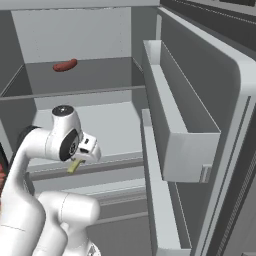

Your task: Retrieve the butter from the fridge and place it on a plate on the dining table. Then retrieve the butter knife by the fridge and place it near the plate.

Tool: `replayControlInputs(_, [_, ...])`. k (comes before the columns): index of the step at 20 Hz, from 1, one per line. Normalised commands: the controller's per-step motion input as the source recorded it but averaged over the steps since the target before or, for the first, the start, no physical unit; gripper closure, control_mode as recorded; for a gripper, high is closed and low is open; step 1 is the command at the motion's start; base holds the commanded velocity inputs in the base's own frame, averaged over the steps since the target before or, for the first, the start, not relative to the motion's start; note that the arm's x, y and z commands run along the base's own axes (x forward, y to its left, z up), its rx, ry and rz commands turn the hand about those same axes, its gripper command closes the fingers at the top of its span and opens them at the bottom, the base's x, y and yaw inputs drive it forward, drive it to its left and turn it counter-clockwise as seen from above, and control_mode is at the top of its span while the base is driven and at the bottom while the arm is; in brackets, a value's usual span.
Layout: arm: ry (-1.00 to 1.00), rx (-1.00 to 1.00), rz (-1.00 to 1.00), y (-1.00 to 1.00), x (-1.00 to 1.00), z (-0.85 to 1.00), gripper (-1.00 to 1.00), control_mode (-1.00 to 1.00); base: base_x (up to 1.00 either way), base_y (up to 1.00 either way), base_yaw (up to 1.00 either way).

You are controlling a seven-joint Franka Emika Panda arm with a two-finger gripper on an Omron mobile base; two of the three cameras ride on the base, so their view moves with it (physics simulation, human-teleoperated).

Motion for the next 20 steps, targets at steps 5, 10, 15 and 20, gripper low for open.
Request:
replayControlInputs(5, [-0.03,0.02,0.0,-0.12,-0.72,0.66,1.0,-1.0,0.0,0.0,0.0])
replayControlInputs(10, [0.05,0.0,-0.05,-0.16,-0.17,0.54,1.0,-1.0,0.0,0.0,0.0])
replayControlInputs(15, [0.08,-0.01,-0.07,-0.03,0.0,0.52,1.0,-1.0,0.0,0.0,0.0])
replayControlInputs(20, [-0.09,-0.03,-0.07,0.0,-0.17,0.0,1.0,-1.0,0.0,0.0,0.0])
